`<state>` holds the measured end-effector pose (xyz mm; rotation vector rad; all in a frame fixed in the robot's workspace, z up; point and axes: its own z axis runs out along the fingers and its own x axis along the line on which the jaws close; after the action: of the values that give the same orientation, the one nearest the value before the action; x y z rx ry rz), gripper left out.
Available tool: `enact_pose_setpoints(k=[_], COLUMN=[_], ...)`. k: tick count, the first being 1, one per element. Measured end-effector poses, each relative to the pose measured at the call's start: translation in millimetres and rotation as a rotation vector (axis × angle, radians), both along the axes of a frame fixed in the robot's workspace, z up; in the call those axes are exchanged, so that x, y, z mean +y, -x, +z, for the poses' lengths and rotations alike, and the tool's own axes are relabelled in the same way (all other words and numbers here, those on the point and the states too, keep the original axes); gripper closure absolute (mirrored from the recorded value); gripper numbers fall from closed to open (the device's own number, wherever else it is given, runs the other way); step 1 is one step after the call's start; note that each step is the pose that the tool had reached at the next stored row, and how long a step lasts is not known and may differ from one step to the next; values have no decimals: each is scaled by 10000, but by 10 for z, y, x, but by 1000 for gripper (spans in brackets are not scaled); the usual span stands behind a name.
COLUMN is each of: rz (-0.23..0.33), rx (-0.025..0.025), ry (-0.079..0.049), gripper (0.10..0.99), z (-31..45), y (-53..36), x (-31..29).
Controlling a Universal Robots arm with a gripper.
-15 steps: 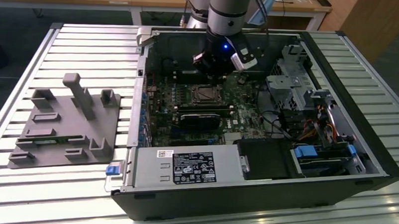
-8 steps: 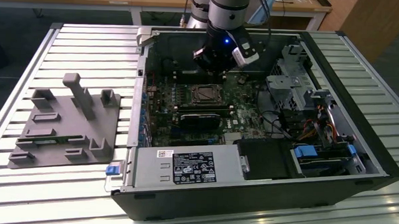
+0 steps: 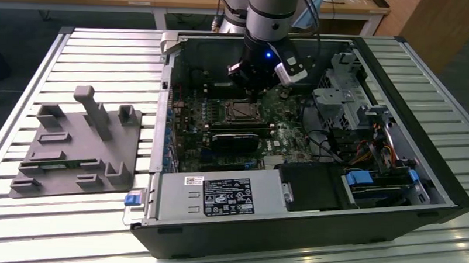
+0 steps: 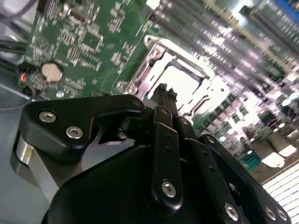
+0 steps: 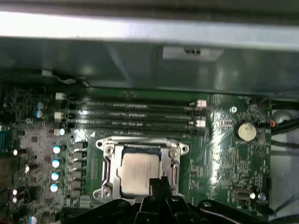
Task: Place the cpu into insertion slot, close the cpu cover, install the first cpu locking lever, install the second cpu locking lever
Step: 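Install the second cpu locking lever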
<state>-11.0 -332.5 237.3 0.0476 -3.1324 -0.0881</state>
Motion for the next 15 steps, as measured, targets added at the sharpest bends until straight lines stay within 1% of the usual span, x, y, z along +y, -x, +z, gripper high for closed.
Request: enact_pose_setpoints(k=[2,3,6,12,13,15], rz=[0,0,0,1,1,0], rx=[60,78,95,112,126,155], ry=[-48,-69,-124,-211,-219,-228], gripper=[980,980,980,980,980,980], z=[1,0,-3,-13,-15,-25], y=[0,0,0,0,-1,0], x=[-39,-60,-144,-312,-334,-350])
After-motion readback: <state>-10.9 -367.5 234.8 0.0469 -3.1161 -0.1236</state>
